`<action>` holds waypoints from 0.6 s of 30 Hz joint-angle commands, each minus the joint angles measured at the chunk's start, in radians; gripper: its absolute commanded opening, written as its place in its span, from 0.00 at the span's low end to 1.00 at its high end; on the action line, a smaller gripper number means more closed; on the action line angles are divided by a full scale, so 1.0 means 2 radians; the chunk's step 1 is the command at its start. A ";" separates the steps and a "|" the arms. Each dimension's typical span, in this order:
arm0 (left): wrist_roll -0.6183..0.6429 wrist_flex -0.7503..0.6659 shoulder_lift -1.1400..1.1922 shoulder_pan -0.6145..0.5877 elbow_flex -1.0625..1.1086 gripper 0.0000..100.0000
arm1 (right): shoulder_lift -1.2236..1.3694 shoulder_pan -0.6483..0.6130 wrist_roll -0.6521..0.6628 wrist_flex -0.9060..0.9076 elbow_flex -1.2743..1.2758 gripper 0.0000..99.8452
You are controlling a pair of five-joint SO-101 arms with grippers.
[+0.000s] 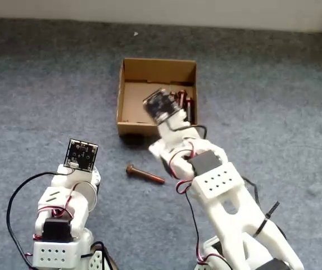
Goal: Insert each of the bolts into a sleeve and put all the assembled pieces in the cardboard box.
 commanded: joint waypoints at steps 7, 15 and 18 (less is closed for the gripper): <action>-0.003 -0.012 -0.003 -0.102 -0.008 0.01 | 0.112 -0.057 0.060 0.015 -0.028 0.18; -0.003 -0.012 -0.003 -0.104 -0.007 0.01 | 0.244 -0.085 0.070 0.016 -0.138 0.18; -0.003 -0.012 -0.003 -0.104 -0.007 0.01 | 0.273 -0.084 0.070 0.016 -0.178 0.18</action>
